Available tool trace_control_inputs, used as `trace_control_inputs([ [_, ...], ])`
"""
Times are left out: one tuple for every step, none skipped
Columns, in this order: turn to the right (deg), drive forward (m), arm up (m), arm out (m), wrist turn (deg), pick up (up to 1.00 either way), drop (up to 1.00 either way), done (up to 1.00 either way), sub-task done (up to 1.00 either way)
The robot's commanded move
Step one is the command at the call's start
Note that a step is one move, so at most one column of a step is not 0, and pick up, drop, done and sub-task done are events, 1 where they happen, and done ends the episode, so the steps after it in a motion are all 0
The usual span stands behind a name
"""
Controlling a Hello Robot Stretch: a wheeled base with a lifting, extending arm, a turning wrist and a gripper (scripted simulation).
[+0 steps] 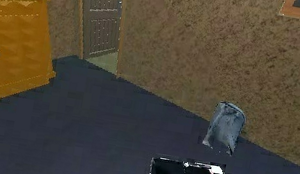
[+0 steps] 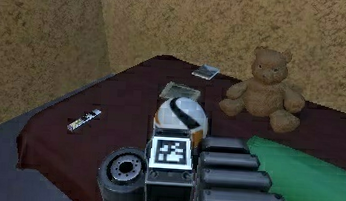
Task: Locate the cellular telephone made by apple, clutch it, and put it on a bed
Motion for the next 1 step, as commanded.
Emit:
trace_control_inputs([
  [0.0,0.40,0.00,0.00,0.0,0.00,0.00,0.00,0.00],
])
